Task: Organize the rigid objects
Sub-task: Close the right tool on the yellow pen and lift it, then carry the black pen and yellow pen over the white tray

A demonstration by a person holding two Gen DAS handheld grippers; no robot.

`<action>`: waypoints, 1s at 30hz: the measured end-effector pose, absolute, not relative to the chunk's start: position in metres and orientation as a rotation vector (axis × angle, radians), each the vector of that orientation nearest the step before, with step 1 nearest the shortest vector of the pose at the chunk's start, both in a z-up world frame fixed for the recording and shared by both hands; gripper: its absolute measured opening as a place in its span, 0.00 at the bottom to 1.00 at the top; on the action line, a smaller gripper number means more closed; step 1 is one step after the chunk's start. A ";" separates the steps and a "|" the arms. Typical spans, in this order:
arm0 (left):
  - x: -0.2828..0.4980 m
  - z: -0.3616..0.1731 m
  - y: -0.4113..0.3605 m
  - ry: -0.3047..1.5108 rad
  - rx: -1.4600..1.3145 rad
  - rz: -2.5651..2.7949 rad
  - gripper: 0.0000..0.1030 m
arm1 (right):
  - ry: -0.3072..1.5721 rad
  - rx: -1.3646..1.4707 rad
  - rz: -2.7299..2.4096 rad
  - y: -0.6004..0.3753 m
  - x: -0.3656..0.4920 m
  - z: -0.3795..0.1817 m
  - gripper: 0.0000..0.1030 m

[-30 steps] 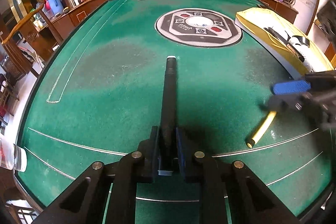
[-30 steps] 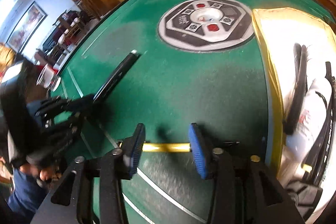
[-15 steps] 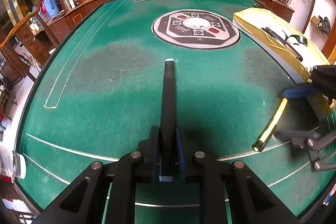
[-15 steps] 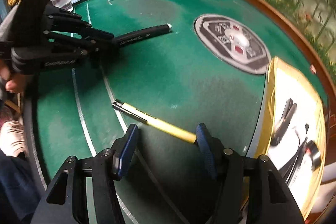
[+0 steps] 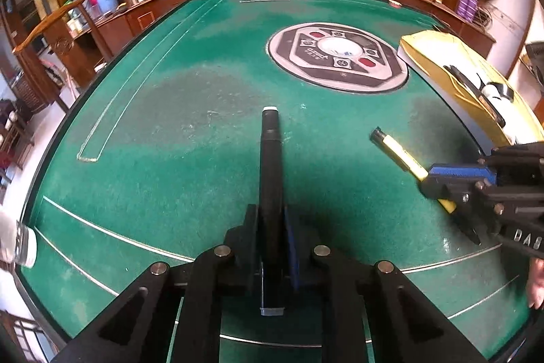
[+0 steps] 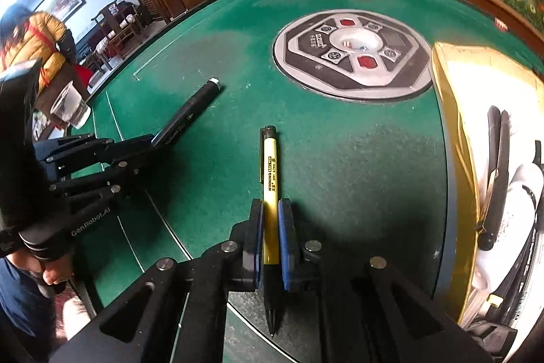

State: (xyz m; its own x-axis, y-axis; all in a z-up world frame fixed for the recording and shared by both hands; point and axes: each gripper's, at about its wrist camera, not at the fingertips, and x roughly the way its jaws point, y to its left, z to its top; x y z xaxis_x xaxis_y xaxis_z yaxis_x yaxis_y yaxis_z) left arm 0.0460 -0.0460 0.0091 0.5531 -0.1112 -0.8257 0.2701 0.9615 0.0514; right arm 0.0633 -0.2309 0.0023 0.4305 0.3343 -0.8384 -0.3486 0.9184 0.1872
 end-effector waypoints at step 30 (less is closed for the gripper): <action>0.015 0.039 -0.073 0.822 0.115 -0.139 0.14 | 0.937 0.110 0.460 -0.249 0.050 0.025 0.08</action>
